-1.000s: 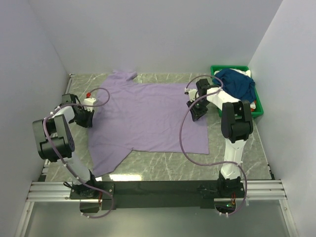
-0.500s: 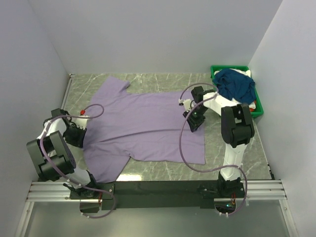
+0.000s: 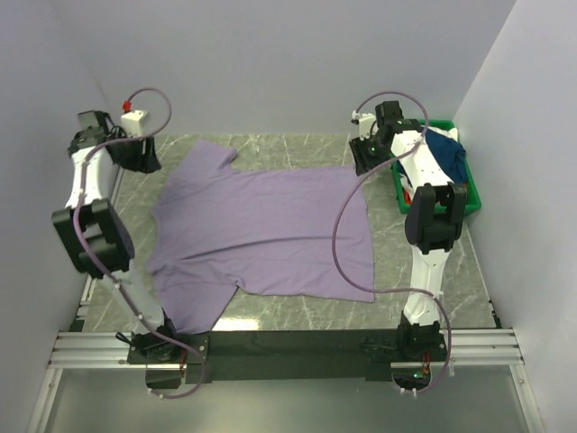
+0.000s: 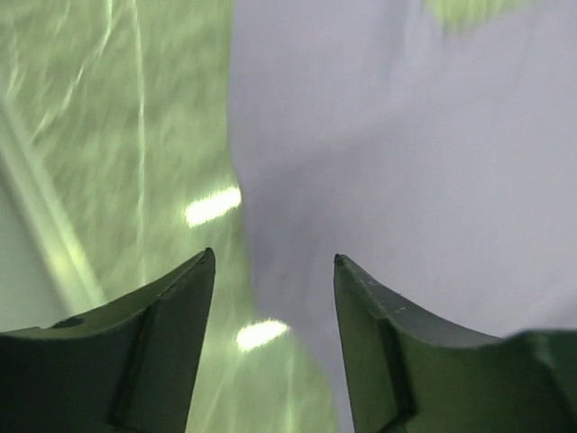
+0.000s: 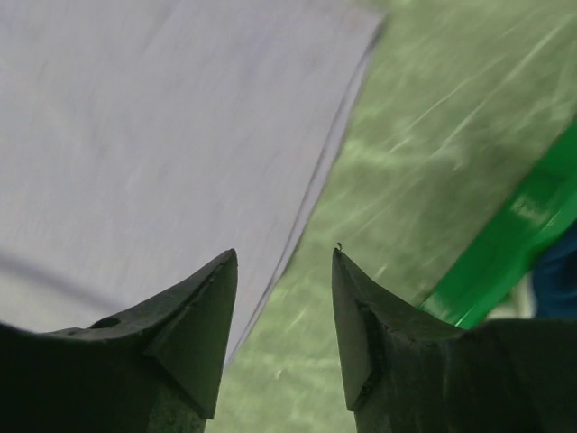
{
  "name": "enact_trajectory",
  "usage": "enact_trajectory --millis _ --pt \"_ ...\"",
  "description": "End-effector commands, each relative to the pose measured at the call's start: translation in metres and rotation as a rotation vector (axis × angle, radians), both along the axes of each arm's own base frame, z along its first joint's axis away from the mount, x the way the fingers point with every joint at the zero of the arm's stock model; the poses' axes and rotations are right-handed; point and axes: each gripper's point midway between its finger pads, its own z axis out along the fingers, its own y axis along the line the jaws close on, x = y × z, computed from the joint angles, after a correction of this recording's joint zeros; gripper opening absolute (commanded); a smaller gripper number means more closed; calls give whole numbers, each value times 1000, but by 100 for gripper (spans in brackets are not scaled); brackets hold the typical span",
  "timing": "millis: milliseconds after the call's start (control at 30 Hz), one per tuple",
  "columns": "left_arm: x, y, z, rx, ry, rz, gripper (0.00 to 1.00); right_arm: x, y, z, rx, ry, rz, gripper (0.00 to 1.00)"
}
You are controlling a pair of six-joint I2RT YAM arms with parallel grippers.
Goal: Fold and stack the t-shirts
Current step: Flatten the tshirt out
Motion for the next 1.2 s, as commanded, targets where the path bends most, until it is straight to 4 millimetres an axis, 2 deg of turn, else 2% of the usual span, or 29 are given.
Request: enact_trajectory --millis 0,33,67,100,167,200,267,300,367,400,433,500,567,600,633,700,767,900,1067,1100,1133,1167 --pt "61 -19 -4 -157 -51 101 62 38 -3 -13 -14 -50 -124 57" --pt "82 -19 6 -141 -110 109 63 45 -5 -15 -16 -65 -144 59" --pt "92 -19 5 -149 -124 120 64 51 -8 -16 -18 -79 -178 64" --pt "103 -19 -9 -161 -114 132 64 63 -10 -20 -25 -110 -195 65" --pt "126 -24 -8 -177 -156 158 66 72 -11 -24 -21 -130 -226 65" --pt "133 -25 -24 -194 -132 174 66 82 -12 -31 -18 -143 -237 65" --pt "147 -32 -28 -190 -150 168 66 92 -10 -35 -4 -151 -262 64" --pt "153 -31 -44 -183 -135 182 66 101 -9 -40 1 -162 -270 63" --pt "163 -37 -47 -177 -146 167 67 110 -6 -43 16 -170 -280 63" --pt "167 -37 -61 -165 -130 176 67 117 -6 -47 20 -178 -286 63" --pt "172 -40 -58 -156 -146 165 67 120 -6 -49 17 -181 -292 63" --pt "178 -41 -72 -127 -137 157 68 127 -7 -51 17 -197 -302 63" --pt "187 -45 -72 -103 -162 151 71 130 -7 -54 13 -203 -303 65" --pt "190 -44 -80 -88 -160 146 72 131 -6 -58 13 -203 -301 65" --pt "196 -46 -77 -75 -176 149 73 131 -6 -59 15 -201 -296 65" --pt "202 -46 -87 -55 -172 140 74 129 -2 -66 20 -183 -279 65" --pt "212 -48 -82 -42 -203 138 75 126 0 -75 16 -165 -270 65" --pt "221 -58 -93 -24 -228 85 76 122 4 -88 27 -135 -255 66" --pt "231 -71 -104 -3 -248 48 74 122 9 -88 45 -130 -229 65" --pt "230 -72 -117 -2 -228 44 74 122 10 -87 49 -127 -224 65" --pt "234 -72 -112 1 -240 40 72 121 12 -88 54 -124 -211 64" --pt "234 -71 -124 1 -220 41 70 123 14 -88 56 -126 -206 62"
